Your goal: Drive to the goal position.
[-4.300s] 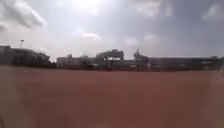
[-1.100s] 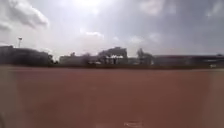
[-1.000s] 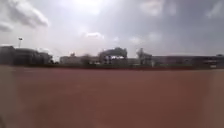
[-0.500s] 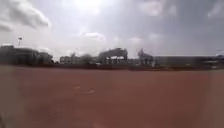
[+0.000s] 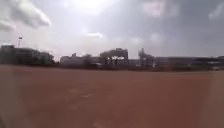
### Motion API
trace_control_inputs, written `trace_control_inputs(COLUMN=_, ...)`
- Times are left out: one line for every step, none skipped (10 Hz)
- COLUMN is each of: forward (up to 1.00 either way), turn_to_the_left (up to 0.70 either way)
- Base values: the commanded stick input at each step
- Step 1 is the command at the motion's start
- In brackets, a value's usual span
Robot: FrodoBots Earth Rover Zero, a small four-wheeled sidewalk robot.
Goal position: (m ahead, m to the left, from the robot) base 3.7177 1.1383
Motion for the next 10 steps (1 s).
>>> trace_control_inputs(forward=0.7, turn_to_the_left=0.0)
trace_control_inputs(forward=0.7, turn_to_the_left=0.0)
trace_control_inputs(forward=0.7, turn_to_the_left=0.0)
trace_control_inputs(forward=0.7, turn_to_the_left=0.0)
trace_control_inputs(forward=0.7, turn_to_the_left=0.0)
trace_control_inputs(forward=0.7, turn_to_the_left=0.0)
trace_control_inputs(forward=0.7, turn_to_the_left=0.0)
trace_control_inputs(forward=0.7, turn_to_the_left=0.0)
trace_control_inputs(forward=0.7, turn_to_the_left=0.0)
trace_control_inputs(forward=0.7, turn_to_the_left=0.0)
